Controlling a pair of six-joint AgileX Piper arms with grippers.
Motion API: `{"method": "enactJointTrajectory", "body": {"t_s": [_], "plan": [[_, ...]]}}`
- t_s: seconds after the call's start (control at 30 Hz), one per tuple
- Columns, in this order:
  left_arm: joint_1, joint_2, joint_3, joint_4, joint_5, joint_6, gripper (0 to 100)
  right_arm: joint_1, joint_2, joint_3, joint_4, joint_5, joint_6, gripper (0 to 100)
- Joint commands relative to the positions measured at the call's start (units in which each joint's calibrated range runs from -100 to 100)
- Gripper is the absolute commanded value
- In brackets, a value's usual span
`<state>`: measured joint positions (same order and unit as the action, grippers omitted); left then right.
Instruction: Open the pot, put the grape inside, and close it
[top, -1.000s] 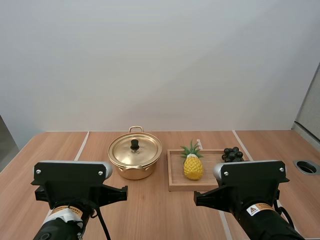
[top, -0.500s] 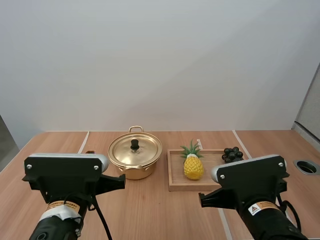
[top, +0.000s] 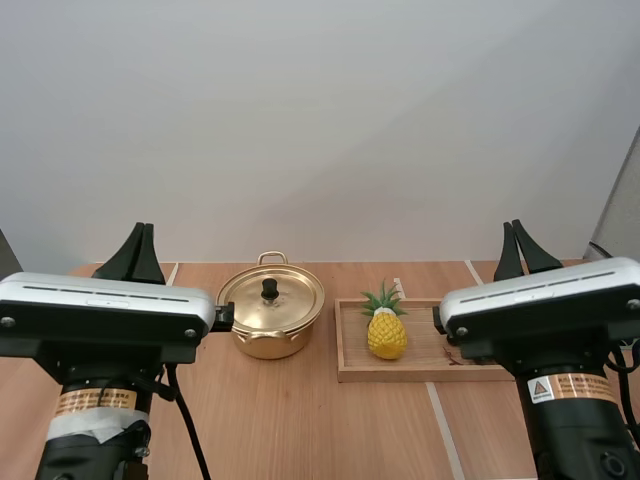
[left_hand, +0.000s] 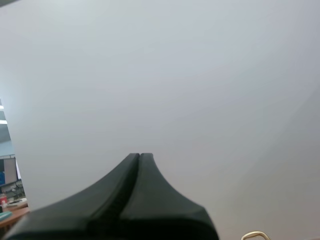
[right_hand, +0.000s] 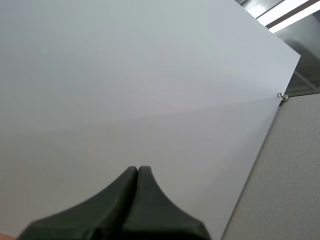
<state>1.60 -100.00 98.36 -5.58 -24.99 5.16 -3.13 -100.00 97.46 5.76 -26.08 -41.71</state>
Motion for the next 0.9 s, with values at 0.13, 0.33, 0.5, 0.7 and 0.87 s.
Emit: {"method": "enactJointTrajectory", "body": {"t_s": [0.13,0.33,0.5,0.7,0.87], "plan": [[0.17,0.00,-14.37,-3.77,18.01,0.93,0,-0.25,0.74,-19.52,12.70,38.10,0.21,0],[0.17,5.02,-32.76,-6.41,41.17,-3.67,0,-0.31,7.90,-39.14,6.44,53.85,11.40,0],[0.17,13.98,-48.76,-5.77,52.86,-7.32,0,-0.31,18.70,-58.52,-8.79,80.60,27.88,0],[0.17,26.97,-66.59,-3.55,67.11,-11.40,0,-0.31,33.42,-76.08,-18.15,104.61,32.95,0],[0.17,38.21,-77.62,-2.75,82.24,-12.47,0,-0.31,44.01,-84.78,-18.57,121.55,32.95,0]]}}
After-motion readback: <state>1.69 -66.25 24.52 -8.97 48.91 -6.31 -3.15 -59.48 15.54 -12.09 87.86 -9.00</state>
